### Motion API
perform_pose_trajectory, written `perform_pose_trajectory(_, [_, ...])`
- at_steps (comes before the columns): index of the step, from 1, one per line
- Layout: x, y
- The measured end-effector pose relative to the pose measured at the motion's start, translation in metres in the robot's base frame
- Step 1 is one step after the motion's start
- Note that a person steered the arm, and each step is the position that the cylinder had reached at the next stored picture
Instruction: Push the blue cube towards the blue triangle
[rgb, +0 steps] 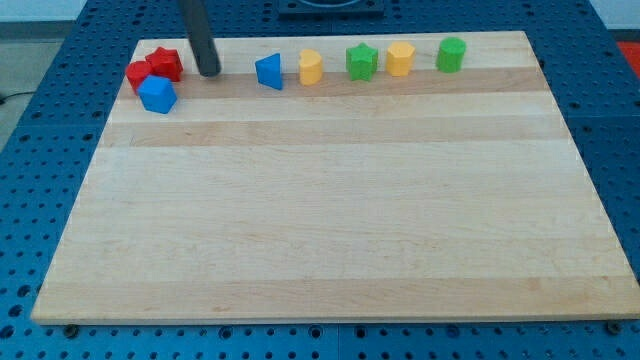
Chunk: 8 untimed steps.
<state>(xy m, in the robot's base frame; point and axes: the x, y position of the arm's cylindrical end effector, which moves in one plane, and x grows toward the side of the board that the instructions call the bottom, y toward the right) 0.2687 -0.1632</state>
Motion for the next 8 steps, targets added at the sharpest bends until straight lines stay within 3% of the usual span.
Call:
perform_pose_trajectory(1, [0.057, -0.003])
perform_pose_trajectory(2, [0.098, -0.051])
perform_pose_trajectory(3, [0.097, -0.127])
perform_pose_trajectory(4, [0.084, -0.141])
perform_pose_trajectory(6, [0.055, -0.121])
perform_pose_trajectory(8, [0.070, -0.097])
